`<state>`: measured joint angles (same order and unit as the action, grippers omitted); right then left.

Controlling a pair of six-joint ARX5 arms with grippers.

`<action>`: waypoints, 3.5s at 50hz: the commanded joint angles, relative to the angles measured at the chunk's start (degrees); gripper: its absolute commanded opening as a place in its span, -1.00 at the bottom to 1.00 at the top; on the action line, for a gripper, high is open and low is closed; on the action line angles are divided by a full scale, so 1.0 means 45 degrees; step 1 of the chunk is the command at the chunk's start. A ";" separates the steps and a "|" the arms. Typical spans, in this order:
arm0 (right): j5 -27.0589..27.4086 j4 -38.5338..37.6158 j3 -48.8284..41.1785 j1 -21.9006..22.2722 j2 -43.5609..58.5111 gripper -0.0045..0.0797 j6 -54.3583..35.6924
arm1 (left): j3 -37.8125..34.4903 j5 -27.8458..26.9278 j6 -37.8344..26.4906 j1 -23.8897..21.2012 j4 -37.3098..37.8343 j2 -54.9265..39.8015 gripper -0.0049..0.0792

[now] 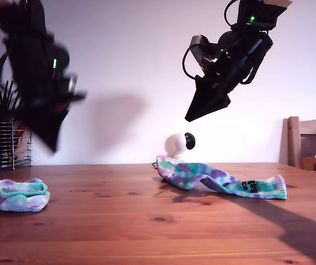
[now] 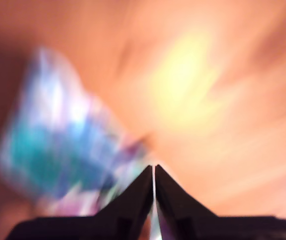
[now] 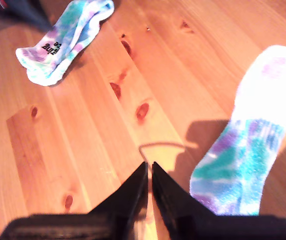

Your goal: Fold the socks in front of you. After folding them, place them to the left side.

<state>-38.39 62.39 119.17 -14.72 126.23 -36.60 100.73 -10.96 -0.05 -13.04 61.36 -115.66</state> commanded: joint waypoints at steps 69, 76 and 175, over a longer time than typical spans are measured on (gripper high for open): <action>0.5008 -0.1336 -0.0039 -0.0568 0.1185 -0.17 0.2472 | 0.0845 -0.5348 0.2837 -0.0753 -1.3571 -0.4274 -0.15; 0.5367 -0.1423 -0.0039 -0.0563 0.1190 -0.17 0.2472 | 0.1826 -0.5377 0.3084 -0.0753 -1.3527 -0.4954 -0.15; 0.4415 -0.0976 -0.0053 -0.0034 0.2132 -0.11 0.2458 | 0.6285 -0.6805 0.3007 -0.1117 -0.7592 -0.6664 -0.03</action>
<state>-17.82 58.13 119.17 -13.80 133.99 -25.50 128.16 -41.34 14.17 -17.96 27.27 -142.78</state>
